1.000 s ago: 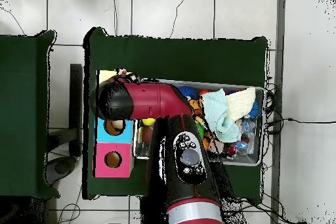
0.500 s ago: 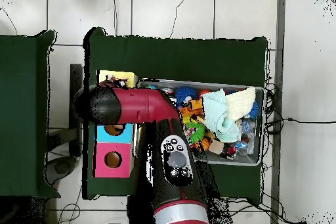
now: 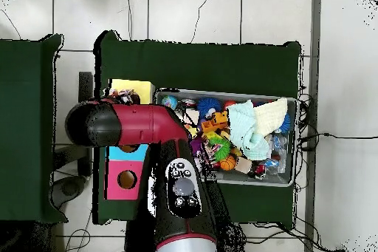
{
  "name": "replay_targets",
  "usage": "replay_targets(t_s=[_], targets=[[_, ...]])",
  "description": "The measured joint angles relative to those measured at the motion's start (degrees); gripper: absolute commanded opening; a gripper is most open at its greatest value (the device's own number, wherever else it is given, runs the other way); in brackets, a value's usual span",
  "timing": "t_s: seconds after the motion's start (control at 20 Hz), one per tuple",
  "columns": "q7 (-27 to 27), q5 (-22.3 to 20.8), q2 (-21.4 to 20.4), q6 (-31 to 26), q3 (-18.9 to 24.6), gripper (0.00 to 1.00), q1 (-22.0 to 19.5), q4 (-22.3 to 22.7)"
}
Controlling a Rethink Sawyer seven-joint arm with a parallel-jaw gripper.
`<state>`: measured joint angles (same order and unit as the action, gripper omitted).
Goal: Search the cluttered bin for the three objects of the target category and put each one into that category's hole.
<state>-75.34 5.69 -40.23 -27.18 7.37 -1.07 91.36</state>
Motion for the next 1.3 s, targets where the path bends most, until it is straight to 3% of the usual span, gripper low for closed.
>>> replay_targets(t_s=[0.3, 0.75, 1.3], targets=[[-0.02, 0.32, 1.5, 0.21, -1.39, 0.0, 0.78, -0.42], [-0.02, 0.22, 6.48, 6.03, -4.51, 0.0, 0.54, -2.89], [-0.02, 0.12, 7.08, 7.0, -4.48, 0.0, 0.41, -3.2]])
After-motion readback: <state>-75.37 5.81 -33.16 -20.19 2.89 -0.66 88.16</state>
